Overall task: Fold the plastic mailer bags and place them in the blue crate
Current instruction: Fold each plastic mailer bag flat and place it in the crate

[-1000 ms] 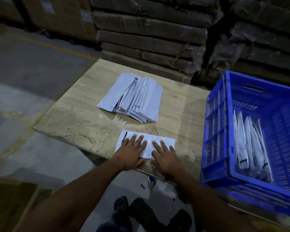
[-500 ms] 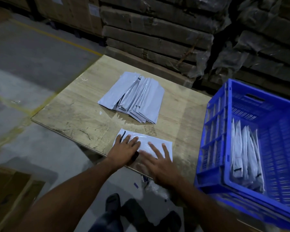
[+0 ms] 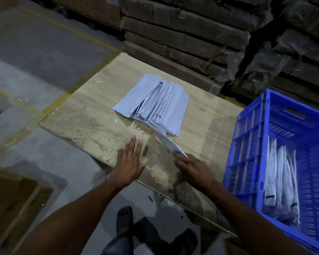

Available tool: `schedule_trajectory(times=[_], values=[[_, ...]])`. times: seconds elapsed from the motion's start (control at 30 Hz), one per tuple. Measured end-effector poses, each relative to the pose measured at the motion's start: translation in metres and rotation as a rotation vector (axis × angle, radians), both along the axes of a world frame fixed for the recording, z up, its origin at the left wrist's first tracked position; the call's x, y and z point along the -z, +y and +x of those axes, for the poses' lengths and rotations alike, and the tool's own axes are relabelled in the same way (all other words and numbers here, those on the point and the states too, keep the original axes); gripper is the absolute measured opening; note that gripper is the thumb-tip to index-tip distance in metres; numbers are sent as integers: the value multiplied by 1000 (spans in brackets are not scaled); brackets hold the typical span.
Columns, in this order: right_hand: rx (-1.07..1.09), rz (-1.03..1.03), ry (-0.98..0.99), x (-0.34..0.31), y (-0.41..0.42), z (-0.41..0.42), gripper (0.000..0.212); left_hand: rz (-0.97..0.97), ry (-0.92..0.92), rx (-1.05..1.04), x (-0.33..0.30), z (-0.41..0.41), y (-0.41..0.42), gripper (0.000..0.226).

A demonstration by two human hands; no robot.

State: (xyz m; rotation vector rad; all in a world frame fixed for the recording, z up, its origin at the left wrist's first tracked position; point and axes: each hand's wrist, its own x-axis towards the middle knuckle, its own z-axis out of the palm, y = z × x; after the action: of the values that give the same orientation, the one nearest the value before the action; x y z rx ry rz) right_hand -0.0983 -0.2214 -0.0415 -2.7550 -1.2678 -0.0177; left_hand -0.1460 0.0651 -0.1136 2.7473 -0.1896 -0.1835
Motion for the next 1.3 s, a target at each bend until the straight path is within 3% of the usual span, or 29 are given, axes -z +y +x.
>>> schedule_trajectory(times=[0.2, 0.27, 0.4, 0.57, 0.67, 0.73, 0.83, 0.93, 1.03, 1.3], values=[[-23, 238, 293, -8, 1, -4, 45, -25, -34, 10, 3, 0, -8, 107], [-36, 151, 287, -5, -2, 5, 43, 5, -35, 33, 4, 2, -9, 108], [-12, -167, 90, 8, -2, 31, 39, 98, -1, 53, 11, 5, -13, 99], [224, -185, 253, 40, 34, 12, 57, 87, 18, 17, 3, 6, -19, 88], [108, -116, 310, 56, 43, -1, 58, 133, -56, 49, -2, 10, -24, 75], [39, -57, 362, 58, 51, -8, 65, 109, -103, 187, 3, 15, -28, 67], [132, 66, 392, 66, 60, -22, 61, -53, -74, 217, 14, 18, -36, 69], [275, 204, 366, 74, 64, -30, 57, 42, -87, 211, 28, 13, -35, 66], [328, 126, 245, 76, 63, -32, 55, 161, -150, 234, 31, 9, -31, 65], [451, -122, 252, 73, 39, -32, 75, 211, -159, 192, 26, 8, -30, 66]])
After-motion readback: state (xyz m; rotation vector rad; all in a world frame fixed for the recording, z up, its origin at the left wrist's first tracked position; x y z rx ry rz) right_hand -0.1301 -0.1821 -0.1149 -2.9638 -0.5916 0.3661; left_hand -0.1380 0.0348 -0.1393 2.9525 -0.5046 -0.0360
